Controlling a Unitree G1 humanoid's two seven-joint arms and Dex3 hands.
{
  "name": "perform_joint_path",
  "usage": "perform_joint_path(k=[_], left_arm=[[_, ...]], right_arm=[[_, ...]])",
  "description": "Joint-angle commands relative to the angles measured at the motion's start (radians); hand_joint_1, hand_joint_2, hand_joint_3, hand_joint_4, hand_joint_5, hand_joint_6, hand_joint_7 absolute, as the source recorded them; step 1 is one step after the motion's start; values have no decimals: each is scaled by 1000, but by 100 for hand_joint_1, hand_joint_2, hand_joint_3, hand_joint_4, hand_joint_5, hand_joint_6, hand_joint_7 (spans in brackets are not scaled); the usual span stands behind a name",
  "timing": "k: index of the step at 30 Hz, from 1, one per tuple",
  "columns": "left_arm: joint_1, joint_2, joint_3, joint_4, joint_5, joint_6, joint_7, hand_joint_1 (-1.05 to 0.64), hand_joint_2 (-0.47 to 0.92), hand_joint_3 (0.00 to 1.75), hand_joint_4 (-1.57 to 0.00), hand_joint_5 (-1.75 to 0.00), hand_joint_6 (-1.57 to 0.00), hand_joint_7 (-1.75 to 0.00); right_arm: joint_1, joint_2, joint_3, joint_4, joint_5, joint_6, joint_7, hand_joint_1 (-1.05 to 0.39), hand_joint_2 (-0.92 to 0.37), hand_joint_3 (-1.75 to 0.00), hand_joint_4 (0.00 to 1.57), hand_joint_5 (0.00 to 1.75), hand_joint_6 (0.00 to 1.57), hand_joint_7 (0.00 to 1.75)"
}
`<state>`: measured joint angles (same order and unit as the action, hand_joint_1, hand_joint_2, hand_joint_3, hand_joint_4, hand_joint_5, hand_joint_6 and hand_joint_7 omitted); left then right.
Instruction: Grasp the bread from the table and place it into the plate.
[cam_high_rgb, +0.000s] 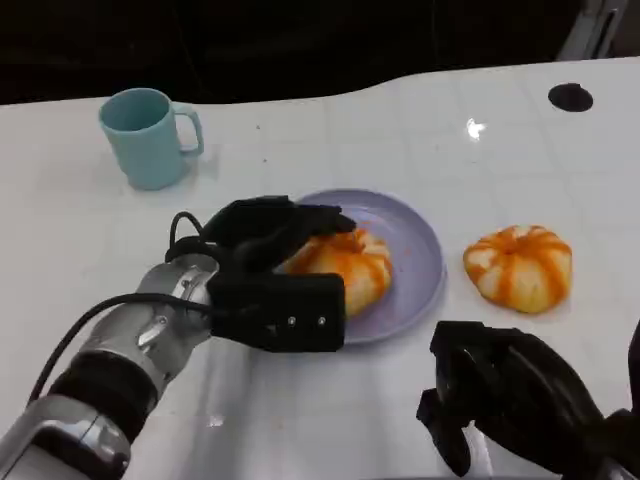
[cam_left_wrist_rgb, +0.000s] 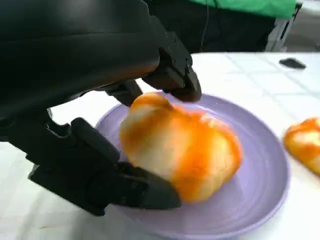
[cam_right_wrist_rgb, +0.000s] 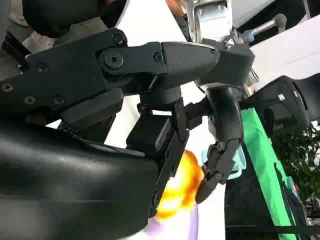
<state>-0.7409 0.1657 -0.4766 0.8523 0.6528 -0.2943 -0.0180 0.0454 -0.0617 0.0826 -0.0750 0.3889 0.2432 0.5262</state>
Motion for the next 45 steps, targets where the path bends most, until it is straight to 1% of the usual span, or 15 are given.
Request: perform_joint_path(k=[1, 8, 13, 18, 20, 22, 25, 28, 29, 30, 32, 35, 37, 40, 45], left_arm=[[-15, 32, -16, -39, 14, 23, -43, -86, 92, 52, 0, -27, -16, 0], [3, 51, -21, -84, 14, 37, -55, -89, 92, 55, 0, -24, -16, 0], [40, 72, 3, -157, -18, 30, -60, -87, 92, 52, -1, -28, -19, -2], [117, 92, 69, -265, -115, -1, -84, -83, 92, 46, 0, -54, -25, -4], [169, 87, 127, -320, -238, -6, -156, -77, 92, 42, -1, -60, -29, -5], [198, 85, 158, -356, -305, 1, -202, -74, 92, 40, -2, -63, -31, -6], [293, 76, 227, -459, -439, -17, -245, -67, 92, 36, -14, -75, -40, -9], [361, 59, 273, -523, -505, -45, -233, -61, 92, 28, -29, -100, -55, -17], [392, 48, 291, -556, -540, -48, -233, -59, 92, 27, -34, -110, -60, -22], [430, 37, 309, -600, -579, -37, -238, -56, 92, 26, -37, -124, -59, -39], [507, 23, 336, -699, -646, 6, -249, -53, 92, 29, -43, -146, -52, -91], [607, 6, 357, -831, -721, 89, -253, -53, 92, 33, -49, -168, -51, -131], [664, -10, 365, -897, -765, 134, -254, -53, 92, 35, -54, -173, -51, -145], [740, -17, 375, -991, -838, 241, -266, -57, 92, 45, -60, -174, -47, -164], [827, -19, 388, -1075, -918, 344, -289, -55, 92, 48, -65, -175, -46, -174]], right_arm=[[8, -10, -10, -15, 4, -8, -1, -93, -92, -36, 128, 162, 110, 154], [10, -9, -14, -13, 11, -6, 1, -92, -92, -36, 129, 161, 110, 154], [11, -10, -12, -19, 10, -8, 3, -92, -92, -36, 129, 161, 110, 155], [17, -7, -9, -32, 9, 0, -6, -92, -92, -36, 129, 161, 111, 155], [17, -8, -9, -31, 10, -2, -3, -93, -92, -36, 129, 161, 111, 155], [16, -8, -9, -30, 11, -2, -2, -93, -92, -36, 130, 161, 111, 155], [19, -7, -7, -37, 11, 4, -6, -93, -92, -36, 130, 161, 111, 155], [19, -6, -9, -41, 19, 14, -5, -92, -92, -36, 129, 162, 111, 155], [19, -8, -9, -42, 18, 15, -5, -92, -92, -36, 129, 162, 111, 155], [19, -8, -9, -42, 19, 15, -4, -91, -92, -36, 129, 162, 110, 155], [21, -8, -8, -45, 19, 16, -5, -91, -92, -36, 128, 162, 110, 155], [23, -12, -8, -50, 20, 20, -9, -91, -92, -36, 129, 162, 110, 155], [23, -13, -8, -52, 19, 21, -10, -92, -92, -36, 129, 162, 110, 155], [22, -17, -7, -55, 14, 23, -15, -92, -92, -36, 129, 162, 110, 155], [19, -18, -7, -51, 17, 21, -11, -92, -92, -36, 129, 162, 110, 155]])
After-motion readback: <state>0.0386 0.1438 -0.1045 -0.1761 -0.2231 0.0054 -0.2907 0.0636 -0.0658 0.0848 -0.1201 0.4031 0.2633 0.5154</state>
